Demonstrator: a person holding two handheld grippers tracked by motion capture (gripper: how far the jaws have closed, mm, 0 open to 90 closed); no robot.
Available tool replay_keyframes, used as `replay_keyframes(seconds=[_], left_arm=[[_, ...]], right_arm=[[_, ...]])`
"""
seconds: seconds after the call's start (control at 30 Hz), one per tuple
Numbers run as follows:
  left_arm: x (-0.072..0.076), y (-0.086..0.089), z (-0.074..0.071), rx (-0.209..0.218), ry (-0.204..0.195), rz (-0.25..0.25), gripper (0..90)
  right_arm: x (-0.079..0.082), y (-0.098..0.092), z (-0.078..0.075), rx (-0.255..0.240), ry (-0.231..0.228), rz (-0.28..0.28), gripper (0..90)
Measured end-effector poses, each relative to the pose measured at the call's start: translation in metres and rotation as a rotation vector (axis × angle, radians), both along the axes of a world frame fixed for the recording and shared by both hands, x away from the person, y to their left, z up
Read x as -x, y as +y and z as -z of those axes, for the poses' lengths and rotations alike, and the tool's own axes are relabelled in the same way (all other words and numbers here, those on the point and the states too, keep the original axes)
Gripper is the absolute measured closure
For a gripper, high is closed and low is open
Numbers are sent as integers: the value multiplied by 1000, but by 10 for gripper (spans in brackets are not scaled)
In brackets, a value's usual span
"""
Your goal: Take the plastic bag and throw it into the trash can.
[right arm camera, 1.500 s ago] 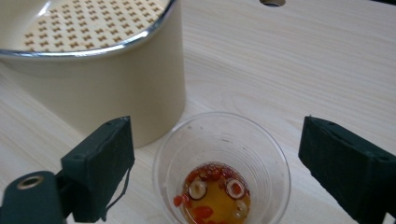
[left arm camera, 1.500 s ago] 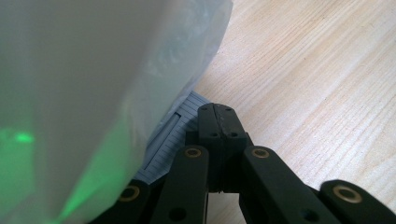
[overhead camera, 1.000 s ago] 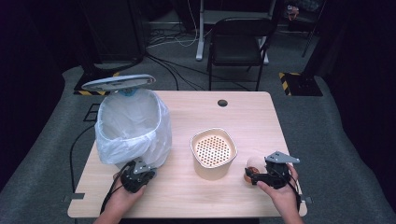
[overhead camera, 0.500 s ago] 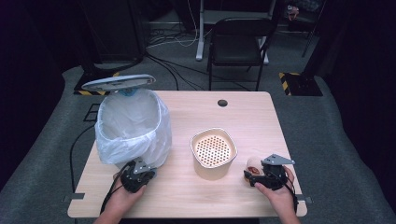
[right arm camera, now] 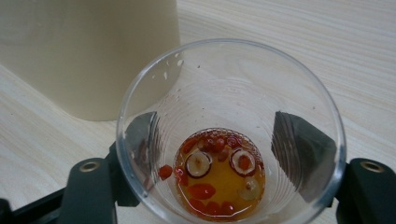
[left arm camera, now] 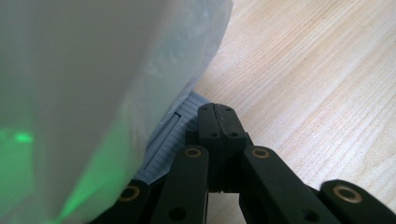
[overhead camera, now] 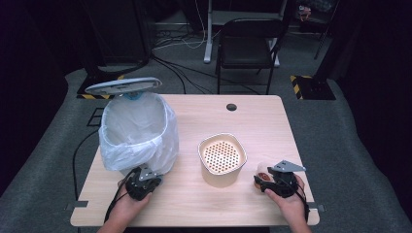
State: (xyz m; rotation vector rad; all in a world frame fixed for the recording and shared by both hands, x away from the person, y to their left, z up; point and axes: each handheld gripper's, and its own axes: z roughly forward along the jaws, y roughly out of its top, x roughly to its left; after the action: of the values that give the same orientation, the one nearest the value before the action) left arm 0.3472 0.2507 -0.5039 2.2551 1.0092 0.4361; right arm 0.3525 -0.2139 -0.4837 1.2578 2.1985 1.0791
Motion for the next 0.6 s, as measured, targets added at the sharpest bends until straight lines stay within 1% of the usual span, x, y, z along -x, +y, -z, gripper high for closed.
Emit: replay_keyframes(seconds=[0.07, 0.1, 0.2, 0.3, 0.4, 0.47, 0.57, 0.6], left_arm=[[0, 0, 0, 0, 0, 0, 900], [0, 0, 0, 0, 0, 0, 900], [0, 0, 0, 0, 2, 1, 900], [0, 0, 0, 0, 0, 0, 900], [0, 0, 0, 0, 0, 0, 900], [0, 0, 0, -1, 0, -1, 900], [0, 0, 0, -1, 0, -1, 900], [0, 0, 0, -1, 0, -1, 900]], right_arm=[[0, 0, 0, -2, 1, -1, 345], [0, 0, -1, 6, -6, -10, 351], [-1, -1, -3, 16, -9, -13, 373], [-2, -2, -8, 11, -9, -25, 384], [-4, -5, -12, 6, -18, -39, 397], [-5, -6, -15, 7, -21, -44, 403], [-8, -7, -19, 22, -33, -61, 417], [-9, -7, -20, 17, -32, -59, 419]])
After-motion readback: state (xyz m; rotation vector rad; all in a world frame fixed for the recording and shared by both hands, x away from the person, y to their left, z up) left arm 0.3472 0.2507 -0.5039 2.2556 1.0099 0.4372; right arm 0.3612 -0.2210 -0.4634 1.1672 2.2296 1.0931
